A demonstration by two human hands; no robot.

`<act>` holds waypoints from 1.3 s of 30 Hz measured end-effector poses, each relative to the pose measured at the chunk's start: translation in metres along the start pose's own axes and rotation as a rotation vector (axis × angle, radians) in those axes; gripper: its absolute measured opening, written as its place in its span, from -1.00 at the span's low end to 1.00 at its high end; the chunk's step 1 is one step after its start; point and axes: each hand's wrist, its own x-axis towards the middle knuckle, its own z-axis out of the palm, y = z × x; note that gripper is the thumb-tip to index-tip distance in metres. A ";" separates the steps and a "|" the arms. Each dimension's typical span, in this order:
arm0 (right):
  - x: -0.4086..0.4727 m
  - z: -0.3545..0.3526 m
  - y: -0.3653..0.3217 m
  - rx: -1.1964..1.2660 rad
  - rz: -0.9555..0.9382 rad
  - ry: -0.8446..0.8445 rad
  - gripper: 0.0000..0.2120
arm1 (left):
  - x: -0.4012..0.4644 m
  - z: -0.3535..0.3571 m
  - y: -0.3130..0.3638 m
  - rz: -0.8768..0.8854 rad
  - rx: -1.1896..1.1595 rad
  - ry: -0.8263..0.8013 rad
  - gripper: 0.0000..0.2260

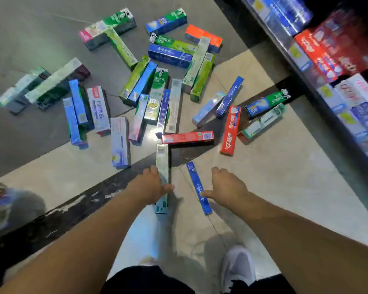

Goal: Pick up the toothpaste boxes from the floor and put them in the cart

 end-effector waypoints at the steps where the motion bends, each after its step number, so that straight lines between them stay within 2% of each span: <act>1: 0.010 0.012 0.000 0.012 0.016 -0.014 -0.44 | 0.015 0.006 -0.003 -0.003 -0.008 -0.005 -0.26; 4: 0.035 0.052 -0.001 0.034 0.048 -0.054 -0.47 | 0.048 0.021 -0.004 -0.060 -0.082 -0.045 -0.24; 9: 0.067 0.089 -0.009 0.077 0.060 0.010 -0.53 | 0.079 0.051 -0.003 -0.096 -0.165 0.074 -0.21; 13: 0.078 0.092 -0.011 0.099 0.106 0.055 -0.71 | 0.081 0.054 -0.009 -0.085 -0.250 0.124 -0.38; 16: 0.064 0.070 -0.009 0.159 0.162 0.064 -0.80 | 0.063 0.029 -0.012 -0.133 -0.312 0.089 -0.38; 19: 0.027 0.029 -0.010 0.210 0.156 0.071 -0.77 | 0.017 -0.009 -0.011 -0.153 -0.319 0.095 -0.46; 21: -0.009 -0.007 -0.015 0.237 0.128 0.075 -0.72 | -0.024 -0.041 -0.005 -0.086 -0.282 0.114 -0.48; 28: -0.171 -0.174 -0.061 0.240 -0.011 0.187 -0.59 | -0.211 -0.210 0.041 0.052 -0.197 0.228 -0.39; 32: -0.287 -0.283 -0.091 0.299 -0.045 0.253 -0.55 | -0.339 -0.322 0.070 0.086 -0.197 0.260 -0.24; 35: -0.375 -0.354 -0.112 0.327 -0.069 0.306 -0.59 | -0.430 -0.387 0.085 0.133 -0.209 0.274 -0.39; 38: -0.449 -0.406 -0.129 0.360 -0.079 0.364 -0.61 | -0.512 -0.436 0.100 0.192 -0.209 0.309 -0.44; 39: -0.472 -0.420 -0.133 0.357 -0.082 0.376 -0.63 | -0.535 -0.449 0.104 0.213 -0.185 0.329 -0.53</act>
